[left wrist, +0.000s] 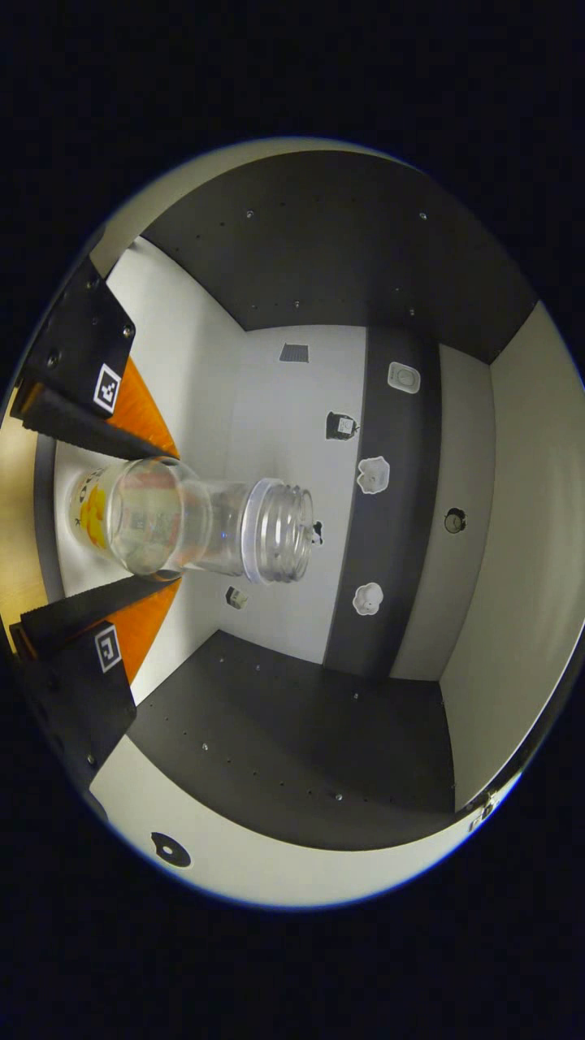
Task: Grasp the bottle in the cabinet with the left hand and place it on the coaster, then close the right door with the right hand and the left door with the left hand.
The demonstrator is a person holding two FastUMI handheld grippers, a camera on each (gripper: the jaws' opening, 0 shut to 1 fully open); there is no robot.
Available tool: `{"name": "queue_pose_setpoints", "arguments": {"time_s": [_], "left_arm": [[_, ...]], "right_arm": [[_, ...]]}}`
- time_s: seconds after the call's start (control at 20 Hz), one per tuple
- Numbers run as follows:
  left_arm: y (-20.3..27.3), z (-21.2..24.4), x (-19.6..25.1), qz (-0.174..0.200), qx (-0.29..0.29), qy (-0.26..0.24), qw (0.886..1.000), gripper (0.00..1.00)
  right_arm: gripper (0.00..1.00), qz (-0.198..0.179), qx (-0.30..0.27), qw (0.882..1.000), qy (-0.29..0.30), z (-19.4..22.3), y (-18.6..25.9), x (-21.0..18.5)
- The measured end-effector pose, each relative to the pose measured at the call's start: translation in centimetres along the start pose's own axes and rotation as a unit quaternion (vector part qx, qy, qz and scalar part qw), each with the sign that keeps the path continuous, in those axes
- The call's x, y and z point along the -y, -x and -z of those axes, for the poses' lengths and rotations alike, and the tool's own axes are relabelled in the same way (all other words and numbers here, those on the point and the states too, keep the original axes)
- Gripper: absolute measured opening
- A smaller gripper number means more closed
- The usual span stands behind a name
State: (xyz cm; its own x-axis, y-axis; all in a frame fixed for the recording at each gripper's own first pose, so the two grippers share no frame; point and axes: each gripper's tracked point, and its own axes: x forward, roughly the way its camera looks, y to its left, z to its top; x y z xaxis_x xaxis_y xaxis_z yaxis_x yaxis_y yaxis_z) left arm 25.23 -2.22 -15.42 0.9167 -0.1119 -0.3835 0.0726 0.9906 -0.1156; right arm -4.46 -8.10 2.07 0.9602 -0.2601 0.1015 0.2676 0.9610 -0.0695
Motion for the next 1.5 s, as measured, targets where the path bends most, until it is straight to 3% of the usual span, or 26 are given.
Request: {"name": "queue_pose_setpoints", "arguments": {"time_s": [0.3, 0.6, 1.25, 1.5], "left_arm": [[6.7, 1.1, 1.8, 0.054, 0.014, -0.021, 0.998, 0.8], [13.3, 5.3, 2.7, 0.091, 0.001, -0.017, 0.996, 0.8], [19.5, 25.5, 0.7, 0.102, -0.136, 0.068, 0.983, 0.8], [21.2, 31.5, 0.0, 0.101, -0.173, 0.067, 0.977, 0.8]], "right_arm": [[0.88, -0.012, 0.005, 1.0, -0.007, -0.4, 0.1, 1.4], [0.88, -0.027, 0.001, 1.0, 0.004, 0.1, 0.8, 2.4], [0.89, -0.058, -0.002, 0.998, 0.009, 0.6, 1.5, 2.6], [0.88, -0.053, -0.005, 0.999, 0.01, 0.7, 1.7, 3.1]]}}
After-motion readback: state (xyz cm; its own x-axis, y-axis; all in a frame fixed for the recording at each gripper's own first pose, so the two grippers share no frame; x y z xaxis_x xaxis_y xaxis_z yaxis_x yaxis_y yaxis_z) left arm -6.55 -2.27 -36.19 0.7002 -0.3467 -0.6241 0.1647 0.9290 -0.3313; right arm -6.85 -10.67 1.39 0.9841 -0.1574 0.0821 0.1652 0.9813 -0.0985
